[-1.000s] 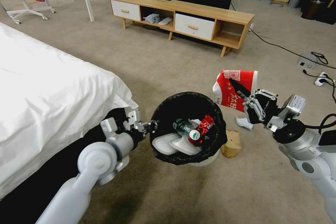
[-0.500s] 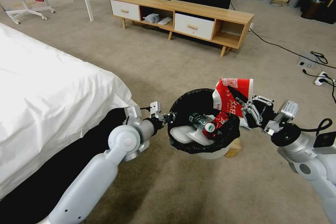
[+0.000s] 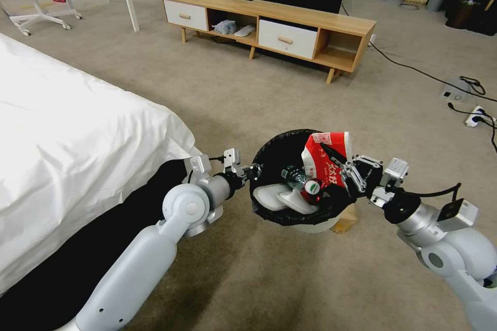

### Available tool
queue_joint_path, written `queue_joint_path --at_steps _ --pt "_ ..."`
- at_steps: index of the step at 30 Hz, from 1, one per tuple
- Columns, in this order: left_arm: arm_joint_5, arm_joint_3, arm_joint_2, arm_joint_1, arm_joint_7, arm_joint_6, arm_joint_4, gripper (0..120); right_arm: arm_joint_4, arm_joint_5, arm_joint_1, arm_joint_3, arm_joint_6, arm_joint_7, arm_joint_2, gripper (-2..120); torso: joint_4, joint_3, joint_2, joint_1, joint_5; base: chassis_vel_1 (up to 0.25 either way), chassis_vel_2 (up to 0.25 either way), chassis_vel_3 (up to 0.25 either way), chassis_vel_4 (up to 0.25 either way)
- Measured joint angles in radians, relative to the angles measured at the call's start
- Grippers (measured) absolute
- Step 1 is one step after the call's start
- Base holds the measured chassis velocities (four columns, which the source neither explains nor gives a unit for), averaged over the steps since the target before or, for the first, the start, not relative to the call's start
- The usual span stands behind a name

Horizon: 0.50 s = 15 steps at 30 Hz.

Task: Pick up the trash bin, then pick up the garbage from the floor and place it into the trash bin.

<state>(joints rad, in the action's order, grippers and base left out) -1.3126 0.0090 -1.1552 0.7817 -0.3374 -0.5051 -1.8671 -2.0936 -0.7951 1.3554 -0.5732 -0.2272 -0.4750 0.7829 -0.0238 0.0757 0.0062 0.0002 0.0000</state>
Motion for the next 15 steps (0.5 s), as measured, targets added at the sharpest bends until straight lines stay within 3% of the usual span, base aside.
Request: queue_joint_path --at_steps 15 --pt "0.016 0.003 0.009 0.058 0.002 0.001 -0.037 3 -0.002 0.002 -0.014 0.031 0.015 0.039 0.003 0 -0.0001 0.0 0.0 0.0 -0.0001 0.0 0.0 0.0 0.0"
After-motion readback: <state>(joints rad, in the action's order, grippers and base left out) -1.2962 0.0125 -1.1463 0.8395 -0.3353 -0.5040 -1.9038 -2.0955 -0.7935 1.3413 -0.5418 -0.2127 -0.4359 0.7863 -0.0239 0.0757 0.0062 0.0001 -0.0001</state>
